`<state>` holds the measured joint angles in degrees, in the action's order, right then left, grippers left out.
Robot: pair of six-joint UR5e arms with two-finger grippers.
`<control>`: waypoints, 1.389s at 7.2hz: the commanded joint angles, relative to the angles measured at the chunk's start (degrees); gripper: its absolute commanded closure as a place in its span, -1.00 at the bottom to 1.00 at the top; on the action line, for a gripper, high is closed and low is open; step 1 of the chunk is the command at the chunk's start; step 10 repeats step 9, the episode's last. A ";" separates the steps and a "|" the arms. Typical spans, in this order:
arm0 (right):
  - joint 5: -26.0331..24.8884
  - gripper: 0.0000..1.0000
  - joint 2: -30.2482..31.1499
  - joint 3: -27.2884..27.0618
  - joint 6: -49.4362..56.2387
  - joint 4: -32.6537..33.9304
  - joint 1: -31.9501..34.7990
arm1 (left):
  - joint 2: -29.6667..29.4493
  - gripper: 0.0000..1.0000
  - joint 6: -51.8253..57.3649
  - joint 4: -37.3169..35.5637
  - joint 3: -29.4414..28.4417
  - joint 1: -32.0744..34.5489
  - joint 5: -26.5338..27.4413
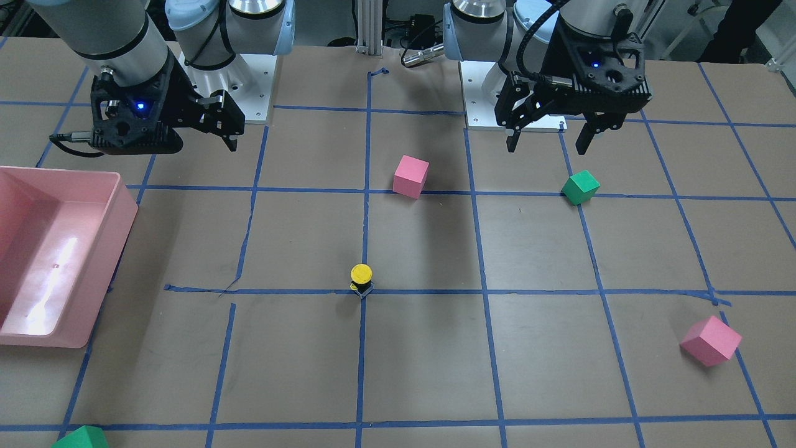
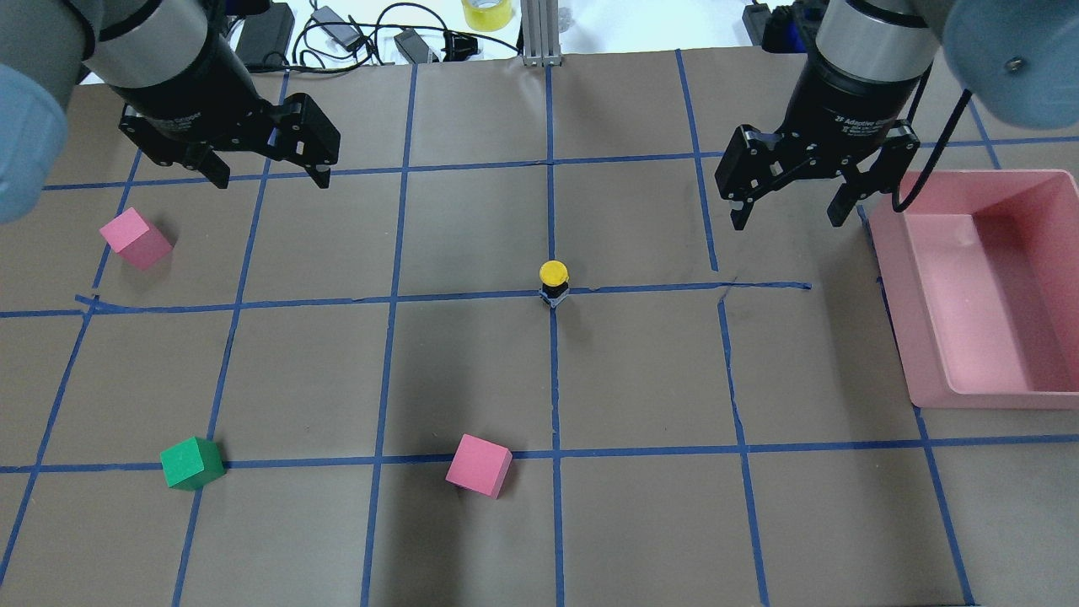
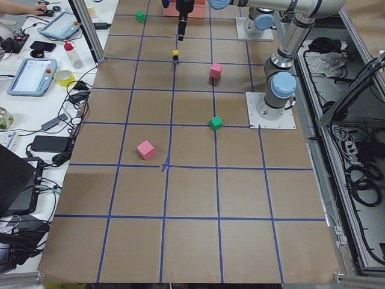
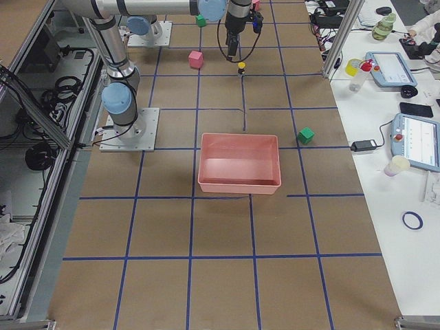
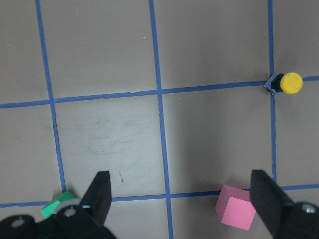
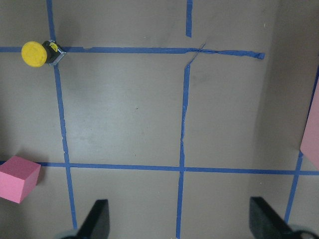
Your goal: Align button upright
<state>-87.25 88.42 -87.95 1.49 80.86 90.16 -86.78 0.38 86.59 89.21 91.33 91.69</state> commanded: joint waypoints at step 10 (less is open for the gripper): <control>-5.70 -1.00 0.18 2.15 -0.09 -0.09 -0.07 | 1.35 -1.00 0.24 0.16 0.88 -0.28 0.51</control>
